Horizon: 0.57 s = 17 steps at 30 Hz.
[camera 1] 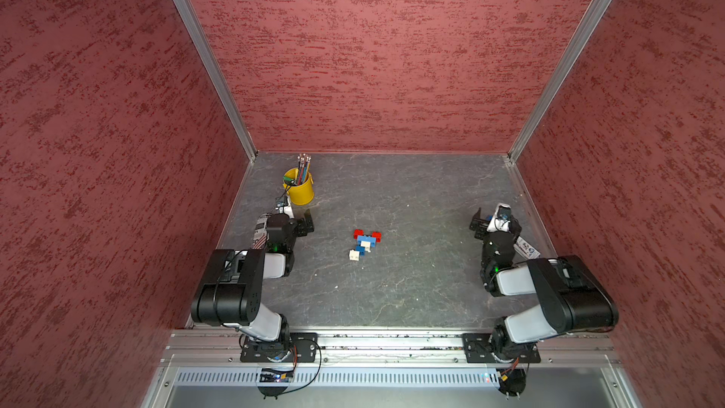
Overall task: Assemble the letter y with lego
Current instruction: Reset both arms
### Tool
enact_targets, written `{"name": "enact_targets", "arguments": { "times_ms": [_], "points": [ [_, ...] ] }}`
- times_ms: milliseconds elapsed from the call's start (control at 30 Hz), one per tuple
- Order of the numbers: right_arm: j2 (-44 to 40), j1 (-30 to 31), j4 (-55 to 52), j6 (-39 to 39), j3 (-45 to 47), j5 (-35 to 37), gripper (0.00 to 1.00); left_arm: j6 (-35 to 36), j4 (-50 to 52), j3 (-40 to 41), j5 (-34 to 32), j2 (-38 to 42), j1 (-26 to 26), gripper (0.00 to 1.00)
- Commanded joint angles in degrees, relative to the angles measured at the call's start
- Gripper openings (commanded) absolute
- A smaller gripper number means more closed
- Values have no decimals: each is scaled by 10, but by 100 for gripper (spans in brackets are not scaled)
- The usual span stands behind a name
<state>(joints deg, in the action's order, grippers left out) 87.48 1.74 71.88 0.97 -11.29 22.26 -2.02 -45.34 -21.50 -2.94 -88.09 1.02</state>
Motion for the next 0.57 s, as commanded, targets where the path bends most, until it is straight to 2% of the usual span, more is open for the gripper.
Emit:
{"name": "enact_targets", "arguments": {
  "times_ms": [0, 33, 67, 533],
  "points": [
    [4, -21, 29, -32, -14, -112, 99, 19, -47, -4, 15, 6, 2, 100],
    [16, -19, 69, -26, -4, -104, 100, 21, -72, 1, 14, -1, 1, 100],
    [5, -18, 41, -29, -7, -103, 100, 20, -57, -2, 11, 3, 0, 100],
    [6, -22, 44, -30, -8, -117, 100, 20, -64, 0, 7, 1, -2, 100]
  ]
}}
